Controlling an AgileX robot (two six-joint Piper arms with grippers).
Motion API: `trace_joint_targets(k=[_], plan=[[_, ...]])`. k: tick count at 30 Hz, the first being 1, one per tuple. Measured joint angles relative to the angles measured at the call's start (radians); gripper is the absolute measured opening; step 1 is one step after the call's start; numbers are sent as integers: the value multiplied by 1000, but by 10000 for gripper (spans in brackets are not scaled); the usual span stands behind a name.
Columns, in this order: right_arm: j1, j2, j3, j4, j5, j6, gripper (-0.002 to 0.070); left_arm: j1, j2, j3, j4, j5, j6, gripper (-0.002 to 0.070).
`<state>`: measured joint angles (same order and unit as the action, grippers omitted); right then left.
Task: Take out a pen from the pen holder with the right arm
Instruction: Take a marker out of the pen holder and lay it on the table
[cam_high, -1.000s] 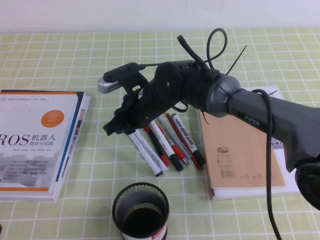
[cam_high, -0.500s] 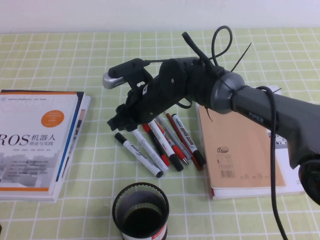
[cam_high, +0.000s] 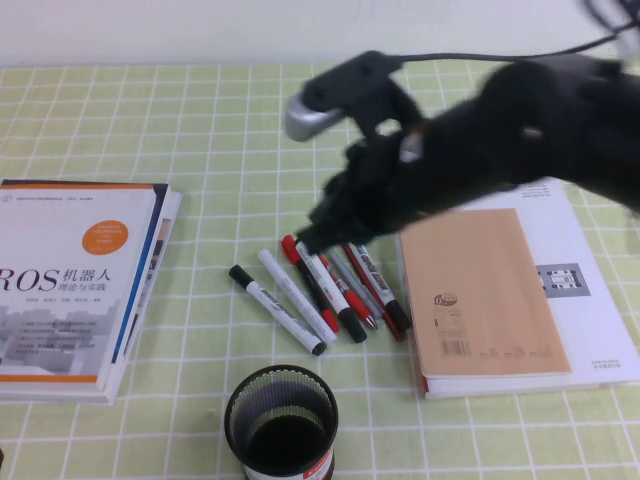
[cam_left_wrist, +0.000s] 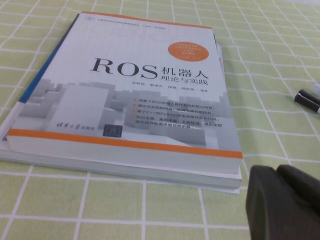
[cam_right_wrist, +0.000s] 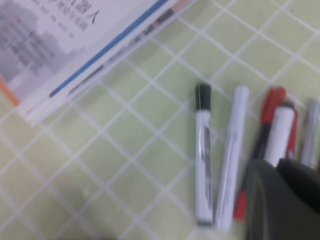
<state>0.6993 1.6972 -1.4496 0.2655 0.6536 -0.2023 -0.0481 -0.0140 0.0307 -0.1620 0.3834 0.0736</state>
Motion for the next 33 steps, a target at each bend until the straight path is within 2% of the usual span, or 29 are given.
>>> trace_joint_targets(k=[11, 17, 24, 33], plan=[[-4, -495, 461, -37, -22, 39, -12, 0, 0, 0, 0, 0, 0, -8], [-4, -672, 645, -26, -29, 49, -12, 0, 0, 0, 0, 0, 0, -8], [-4, -802, 739, -30, 63, 51, -12, 0, 0, 0, 0, 0, 0, -8], [-4, -889, 808, -84, 37, 51, -12, 0, 0, 0, 0, 0, 0, -8]])
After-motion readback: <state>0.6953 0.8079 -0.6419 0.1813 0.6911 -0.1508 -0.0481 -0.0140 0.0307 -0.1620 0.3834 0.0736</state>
